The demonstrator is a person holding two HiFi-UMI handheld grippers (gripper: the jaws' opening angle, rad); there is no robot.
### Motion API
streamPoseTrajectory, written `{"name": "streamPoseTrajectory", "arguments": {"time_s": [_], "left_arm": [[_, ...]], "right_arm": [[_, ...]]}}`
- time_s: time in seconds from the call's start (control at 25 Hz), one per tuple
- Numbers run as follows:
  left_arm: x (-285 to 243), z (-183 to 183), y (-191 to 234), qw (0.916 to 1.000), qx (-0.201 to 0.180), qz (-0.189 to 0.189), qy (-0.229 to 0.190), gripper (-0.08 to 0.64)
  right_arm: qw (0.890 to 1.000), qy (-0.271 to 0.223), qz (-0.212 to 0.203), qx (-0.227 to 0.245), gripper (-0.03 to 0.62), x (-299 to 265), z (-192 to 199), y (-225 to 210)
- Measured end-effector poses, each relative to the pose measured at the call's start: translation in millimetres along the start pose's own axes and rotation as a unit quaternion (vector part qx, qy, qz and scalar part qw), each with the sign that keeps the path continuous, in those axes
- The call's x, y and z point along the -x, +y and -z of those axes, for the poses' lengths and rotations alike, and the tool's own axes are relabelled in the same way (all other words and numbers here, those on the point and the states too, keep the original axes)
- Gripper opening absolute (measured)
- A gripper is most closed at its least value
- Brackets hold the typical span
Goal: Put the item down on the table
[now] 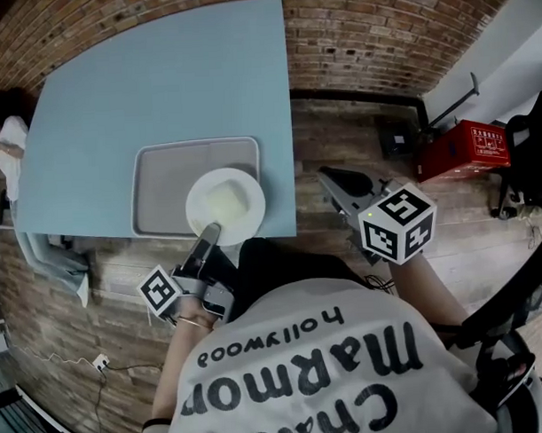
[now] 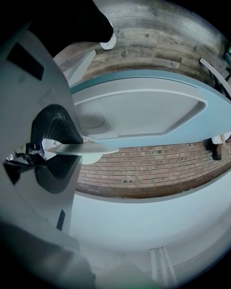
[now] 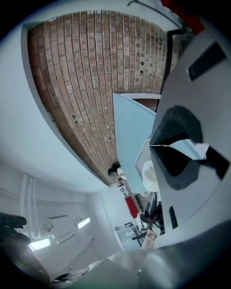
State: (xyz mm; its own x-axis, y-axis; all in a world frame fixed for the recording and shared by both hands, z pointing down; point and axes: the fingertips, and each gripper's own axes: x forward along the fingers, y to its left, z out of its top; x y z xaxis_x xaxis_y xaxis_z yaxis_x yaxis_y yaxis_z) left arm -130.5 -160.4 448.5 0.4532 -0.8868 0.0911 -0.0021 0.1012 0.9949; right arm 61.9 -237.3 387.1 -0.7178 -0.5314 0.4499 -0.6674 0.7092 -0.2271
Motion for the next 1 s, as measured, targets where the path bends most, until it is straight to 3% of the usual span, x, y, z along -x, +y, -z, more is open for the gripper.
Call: {"name": "streamPoseTrajectory", "arguments": {"time_s": [0.52, 0.8, 1.0], "left_arm": [[-36.0, -24.9, 17.2, 0.9984, -0.007, -0.050, 0.026, 0.041], [-46.0, -29.1, 32.5, 0.9954, 0.055, -0.078, 0.014, 0.041], [-53.4, -34.3, 34.9, 0.9935, 0.062, -0.094, 0.016, 0.040]], "right_arm": [[1.000, 0.005, 0.000, -0.013, 0.011, -27.0, -6.0, -1.2], [1.000, 0.012, -0.005, -0.020, 0.011, -42.5, -4.5, -4.4], [1.000, 0.016, -0.010, -0.023, 0.011, -51.3, -5.1, -1.6]]}}
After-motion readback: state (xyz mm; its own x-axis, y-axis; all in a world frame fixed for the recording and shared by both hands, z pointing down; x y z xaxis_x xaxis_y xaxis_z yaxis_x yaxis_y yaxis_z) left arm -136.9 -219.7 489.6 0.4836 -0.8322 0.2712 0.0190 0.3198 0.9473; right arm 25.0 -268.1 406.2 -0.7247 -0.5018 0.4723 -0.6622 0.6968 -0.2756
